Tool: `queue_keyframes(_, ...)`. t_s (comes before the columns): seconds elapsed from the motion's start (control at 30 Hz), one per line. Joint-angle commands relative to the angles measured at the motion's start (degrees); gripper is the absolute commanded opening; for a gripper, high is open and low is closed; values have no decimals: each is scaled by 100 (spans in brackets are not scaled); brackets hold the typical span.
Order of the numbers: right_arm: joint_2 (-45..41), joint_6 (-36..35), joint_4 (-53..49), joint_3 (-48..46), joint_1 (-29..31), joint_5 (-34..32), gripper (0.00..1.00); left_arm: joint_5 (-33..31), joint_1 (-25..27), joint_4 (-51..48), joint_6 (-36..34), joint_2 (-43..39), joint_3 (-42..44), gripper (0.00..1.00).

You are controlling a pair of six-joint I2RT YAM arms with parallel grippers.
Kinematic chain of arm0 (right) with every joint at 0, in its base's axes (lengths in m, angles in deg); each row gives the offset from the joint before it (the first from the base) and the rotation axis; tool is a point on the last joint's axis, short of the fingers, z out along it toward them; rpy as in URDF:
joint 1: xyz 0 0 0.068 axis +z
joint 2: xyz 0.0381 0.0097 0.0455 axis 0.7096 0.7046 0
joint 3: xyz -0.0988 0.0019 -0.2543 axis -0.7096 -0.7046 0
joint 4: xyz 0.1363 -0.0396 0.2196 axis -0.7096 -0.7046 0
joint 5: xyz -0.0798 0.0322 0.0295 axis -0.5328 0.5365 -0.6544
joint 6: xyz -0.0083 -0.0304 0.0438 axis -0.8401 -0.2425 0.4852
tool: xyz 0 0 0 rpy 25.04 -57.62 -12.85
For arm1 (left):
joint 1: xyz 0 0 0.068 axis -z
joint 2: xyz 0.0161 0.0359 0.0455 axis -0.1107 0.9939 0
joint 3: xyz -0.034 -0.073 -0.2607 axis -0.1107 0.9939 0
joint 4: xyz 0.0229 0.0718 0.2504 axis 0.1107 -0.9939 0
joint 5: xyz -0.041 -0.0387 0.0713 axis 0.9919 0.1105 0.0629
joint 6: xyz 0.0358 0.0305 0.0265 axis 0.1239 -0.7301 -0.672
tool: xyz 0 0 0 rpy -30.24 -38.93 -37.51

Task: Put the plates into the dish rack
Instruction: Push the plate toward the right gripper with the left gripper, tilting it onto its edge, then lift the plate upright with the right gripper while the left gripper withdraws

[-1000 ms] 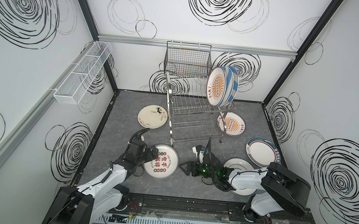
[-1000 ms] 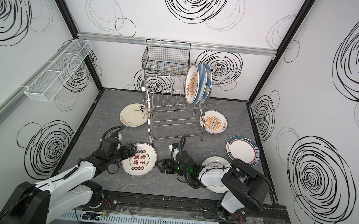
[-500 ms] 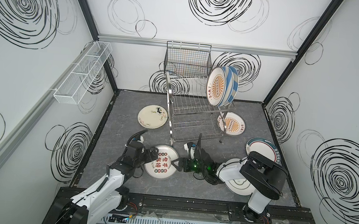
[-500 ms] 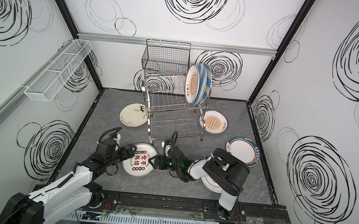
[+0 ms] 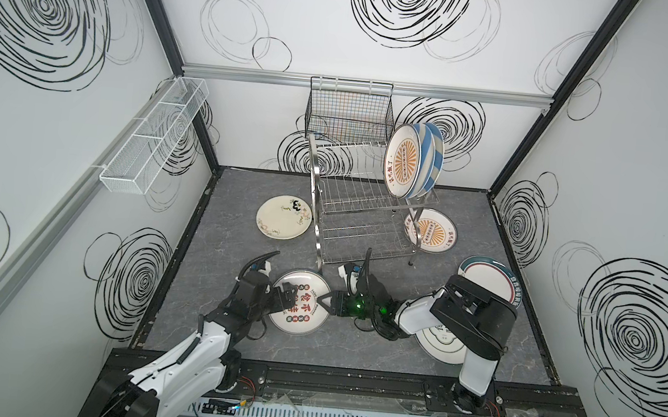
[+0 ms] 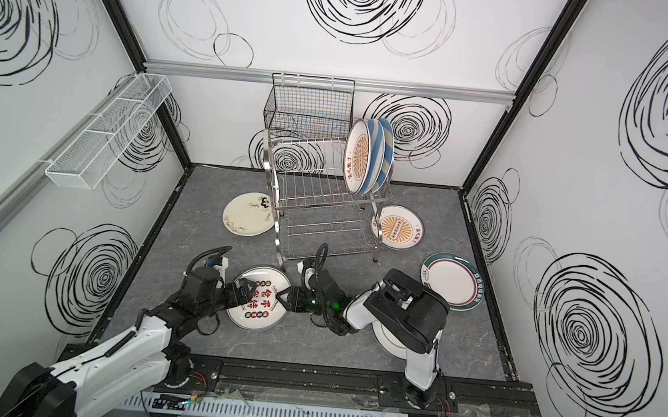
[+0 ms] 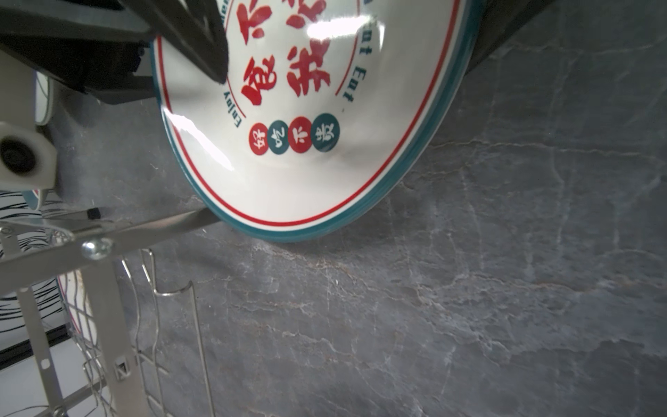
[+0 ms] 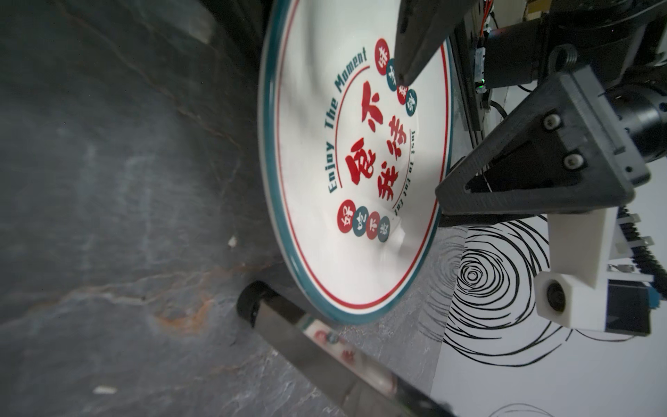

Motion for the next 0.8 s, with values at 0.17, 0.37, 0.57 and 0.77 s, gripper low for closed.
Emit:
queue_keyframes(0.17, 28, 63, -120, 54, 43, 68, 32, -200, 629, -166, 333, -411, 107, 96)
queue_keyframes(0.37, -138, 13, -302, 24, 42, 66, 21, -378, 748, -388, 328, -677, 147, 96)
queue_keyframes(0.57, -611, -42, -459, -232, 45, -115, 10, -446, 731, -554, 254, -839, 95, 96)
queue_keyframes(0.77, -1469, -193, -956, -622, 43, -533, 0, -604, 695, -724, 82, -895, 85, 96)
